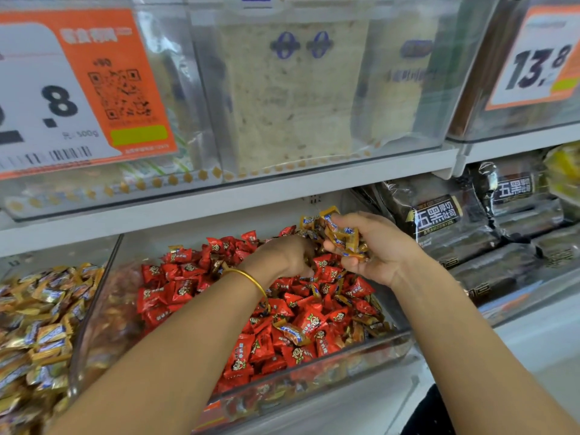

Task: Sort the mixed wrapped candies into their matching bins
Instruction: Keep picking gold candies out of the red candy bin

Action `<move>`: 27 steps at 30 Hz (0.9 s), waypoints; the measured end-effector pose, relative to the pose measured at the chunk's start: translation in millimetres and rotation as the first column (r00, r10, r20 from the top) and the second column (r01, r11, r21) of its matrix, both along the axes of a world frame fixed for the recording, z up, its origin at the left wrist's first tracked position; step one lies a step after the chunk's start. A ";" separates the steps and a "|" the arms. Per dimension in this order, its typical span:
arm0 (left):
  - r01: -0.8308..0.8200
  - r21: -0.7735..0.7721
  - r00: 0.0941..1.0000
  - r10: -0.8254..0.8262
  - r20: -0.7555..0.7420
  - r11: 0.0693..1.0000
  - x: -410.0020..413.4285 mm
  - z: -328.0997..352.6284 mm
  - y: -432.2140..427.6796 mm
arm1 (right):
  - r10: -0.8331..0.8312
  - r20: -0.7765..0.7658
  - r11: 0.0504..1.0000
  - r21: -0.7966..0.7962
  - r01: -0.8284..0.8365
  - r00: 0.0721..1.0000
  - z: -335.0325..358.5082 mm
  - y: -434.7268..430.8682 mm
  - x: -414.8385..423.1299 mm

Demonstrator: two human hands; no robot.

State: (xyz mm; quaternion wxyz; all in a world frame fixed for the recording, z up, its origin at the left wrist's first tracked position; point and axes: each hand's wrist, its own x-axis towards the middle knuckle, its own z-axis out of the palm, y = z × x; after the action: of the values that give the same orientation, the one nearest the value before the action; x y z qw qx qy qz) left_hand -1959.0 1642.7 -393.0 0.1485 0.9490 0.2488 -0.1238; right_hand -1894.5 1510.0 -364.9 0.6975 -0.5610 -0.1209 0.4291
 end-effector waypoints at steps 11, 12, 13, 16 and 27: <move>-0.010 -0.126 0.984 0.033 0.175 0.992 -1.5 -8.3 6.6 | 0.001 -0.005 1.000 0.013 -0.001 1.000 -0.8 2.9 1.2; -0.029 -0.141 0.976 0.059 0.212 0.990 -4.7 -5.2 8.8 | -0.001 -0.004 1.000 0.013 0.001 1.000 -0.5 2.6 0.7; -0.053 -0.163 0.961 0.094 0.259 0.985 -9.1 -0.8 11.2 | -0.005 -0.002 1.000 0.011 0.005 1.000 -0.5 2.7 0.7; -0.094 -0.297 0.896 0.211 0.390 0.950 -30.9 18.1 14.5 | -0.008 0.005 1.000 -0.004 0.008 1.000 0.7 2.2 -1.5; -0.134 -0.777 0.680 0.628 0.380 0.615 -183.0 71.3 -15.2 | 0.369 0.209 0.929 -0.077 -0.361 0.906 26.5 12.9 -81.3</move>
State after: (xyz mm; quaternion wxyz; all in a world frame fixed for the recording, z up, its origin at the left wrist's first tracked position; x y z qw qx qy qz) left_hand -2142.0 1627.5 -321.7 0.5904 0.7218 0.3288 0.1494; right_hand -1975.9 1522.8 -338.4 0.5769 -0.5851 -0.2922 0.4894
